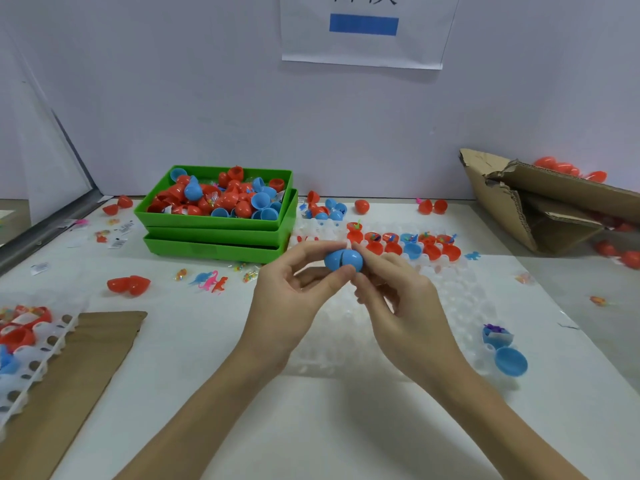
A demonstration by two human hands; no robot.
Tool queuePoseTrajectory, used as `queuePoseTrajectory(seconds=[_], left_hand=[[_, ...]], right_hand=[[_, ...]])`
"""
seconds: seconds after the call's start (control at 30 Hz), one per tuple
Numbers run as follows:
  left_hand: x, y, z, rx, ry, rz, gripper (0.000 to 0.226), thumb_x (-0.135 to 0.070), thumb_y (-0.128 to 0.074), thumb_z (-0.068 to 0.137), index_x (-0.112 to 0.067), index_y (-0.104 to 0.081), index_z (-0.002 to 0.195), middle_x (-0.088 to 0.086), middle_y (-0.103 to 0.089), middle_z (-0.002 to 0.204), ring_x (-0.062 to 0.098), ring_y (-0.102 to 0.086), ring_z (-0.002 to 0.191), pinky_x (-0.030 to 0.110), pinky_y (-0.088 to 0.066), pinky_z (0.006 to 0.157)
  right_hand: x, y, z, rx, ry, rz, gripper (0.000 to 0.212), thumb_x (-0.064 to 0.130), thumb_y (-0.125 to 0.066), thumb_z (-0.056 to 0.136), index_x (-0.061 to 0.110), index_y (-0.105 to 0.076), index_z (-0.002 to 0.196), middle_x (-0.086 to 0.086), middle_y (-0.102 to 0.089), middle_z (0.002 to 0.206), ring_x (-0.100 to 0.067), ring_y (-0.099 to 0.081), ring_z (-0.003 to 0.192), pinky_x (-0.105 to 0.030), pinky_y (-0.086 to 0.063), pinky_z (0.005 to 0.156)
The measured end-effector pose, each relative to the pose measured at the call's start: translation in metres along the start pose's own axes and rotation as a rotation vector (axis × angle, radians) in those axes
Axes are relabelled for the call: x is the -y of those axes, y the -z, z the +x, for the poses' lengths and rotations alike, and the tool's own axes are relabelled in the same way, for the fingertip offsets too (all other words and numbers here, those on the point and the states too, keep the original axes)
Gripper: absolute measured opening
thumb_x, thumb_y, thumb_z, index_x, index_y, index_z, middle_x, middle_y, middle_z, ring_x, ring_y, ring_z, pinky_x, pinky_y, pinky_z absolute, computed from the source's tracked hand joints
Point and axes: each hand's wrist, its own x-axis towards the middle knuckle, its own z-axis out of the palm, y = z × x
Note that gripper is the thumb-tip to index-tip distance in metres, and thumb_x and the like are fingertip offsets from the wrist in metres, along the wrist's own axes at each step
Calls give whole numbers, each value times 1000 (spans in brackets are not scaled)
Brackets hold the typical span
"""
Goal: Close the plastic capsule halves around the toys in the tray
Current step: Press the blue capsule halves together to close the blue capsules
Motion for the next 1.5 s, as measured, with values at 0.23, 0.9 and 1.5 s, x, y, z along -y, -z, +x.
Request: queuePoseTrajectory(seconds=[0.23, 0.9, 1.5], left_hand=[[-2, 15, 21, -198, 142, -289, 39, -16, -82, 82, -1, -73, 116, 14, -78, 112, 25, -77, 104, 23, -59, 88], [-7, 11, 46, -130, -362, 895, 11, -10, -68, 99, -11, -76, 106, 1, -72, 106, 16, -64, 99, 33, -52, 92], [34, -122, -42, 578, -808, 986, 8, -8, -67, 97, -1, -70, 101, 15, -69, 126, 33, -66, 104, 42, -57, 78]], right_hand=[[-4, 4, 3, 61, -89, -5, 63, -3, -48, 102, 31, -39, 154, 11, -65, 106, -7, -65, 93, -15, -53, 74], [-29, 92, 42, -399, -472, 187, 32, 5, -44, 107, 16, -74, 103, 1, -75, 79, -10, -70, 64, -18, -54, 57], [-29, 100, 42, -382, -672, 345, 32, 22, -45, 109, 15, -77, 104, -4, -73, 83, -15, -66, 71, -22, -56, 64]])
